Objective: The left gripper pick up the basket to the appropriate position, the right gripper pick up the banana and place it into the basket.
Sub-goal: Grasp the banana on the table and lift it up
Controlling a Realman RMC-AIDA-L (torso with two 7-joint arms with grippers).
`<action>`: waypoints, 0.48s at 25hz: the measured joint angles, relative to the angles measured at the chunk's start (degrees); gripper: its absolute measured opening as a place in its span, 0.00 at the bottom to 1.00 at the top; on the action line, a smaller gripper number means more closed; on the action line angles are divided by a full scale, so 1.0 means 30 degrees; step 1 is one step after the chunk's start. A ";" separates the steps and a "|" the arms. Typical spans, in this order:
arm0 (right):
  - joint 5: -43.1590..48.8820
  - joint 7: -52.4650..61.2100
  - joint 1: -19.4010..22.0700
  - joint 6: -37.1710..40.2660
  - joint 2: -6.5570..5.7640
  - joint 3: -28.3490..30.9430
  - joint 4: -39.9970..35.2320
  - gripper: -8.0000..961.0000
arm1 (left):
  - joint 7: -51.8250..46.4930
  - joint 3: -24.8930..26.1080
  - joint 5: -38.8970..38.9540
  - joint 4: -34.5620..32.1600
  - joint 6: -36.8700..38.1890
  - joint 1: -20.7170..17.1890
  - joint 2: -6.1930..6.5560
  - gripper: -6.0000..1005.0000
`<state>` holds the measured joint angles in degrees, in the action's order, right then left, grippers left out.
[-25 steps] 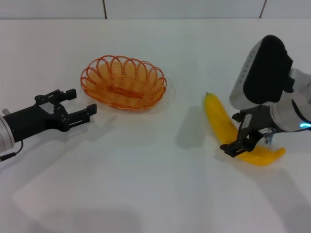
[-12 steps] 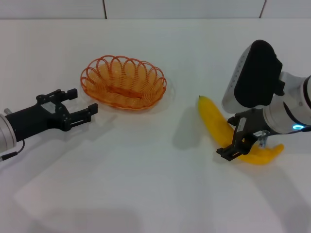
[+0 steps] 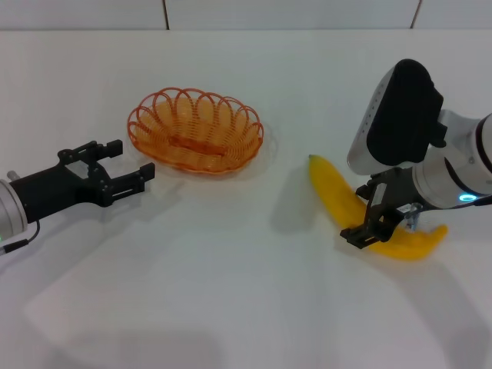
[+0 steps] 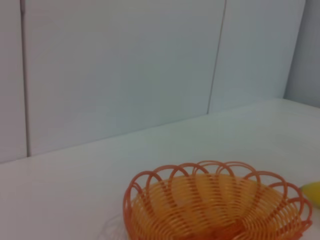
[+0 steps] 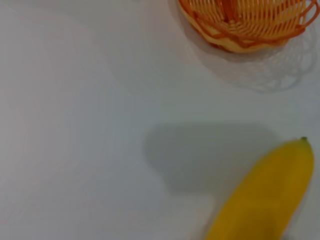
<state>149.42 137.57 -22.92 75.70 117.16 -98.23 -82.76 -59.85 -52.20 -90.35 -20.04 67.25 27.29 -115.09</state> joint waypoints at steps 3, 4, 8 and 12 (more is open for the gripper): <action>-0.0032 -0.0003 -0.0012 -0.0008 0.0000 0.0015 -0.0020 0.86 | 0.0000 0.0000 0.0000 -0.0001 -0.0006 0.0022 -0.0046 0.80; -0.0041 -0.0011 -0.0012 -0.0009 0.0000 0.0014 -0.0067 0.82 | 0.0000 0.0000 0.0000 0.0000 -0.0006 0.0022 -0.0053 0.80; -0.0153 -0.0079 -0.0006 0.0023 -0.0006 -0.0003 -0.0351 0.68 | 0.0000 0.0000 0.0000 0.0000 -0.0006 -0.0001 -0.0070 0.80; -0.0716 -0.0529 0.0254 0.0109 -0.0054 0.0011 -0.1156 0.53 | -0.0001 0.0000 0.0001 0.0000 -0.0006 -0.0039 -0.0072 0.80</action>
<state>147.27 135.98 -22.16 76.03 117.00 -98.19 -86.23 -59.85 -52.21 -90.35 -20.04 67.23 27.17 -115.31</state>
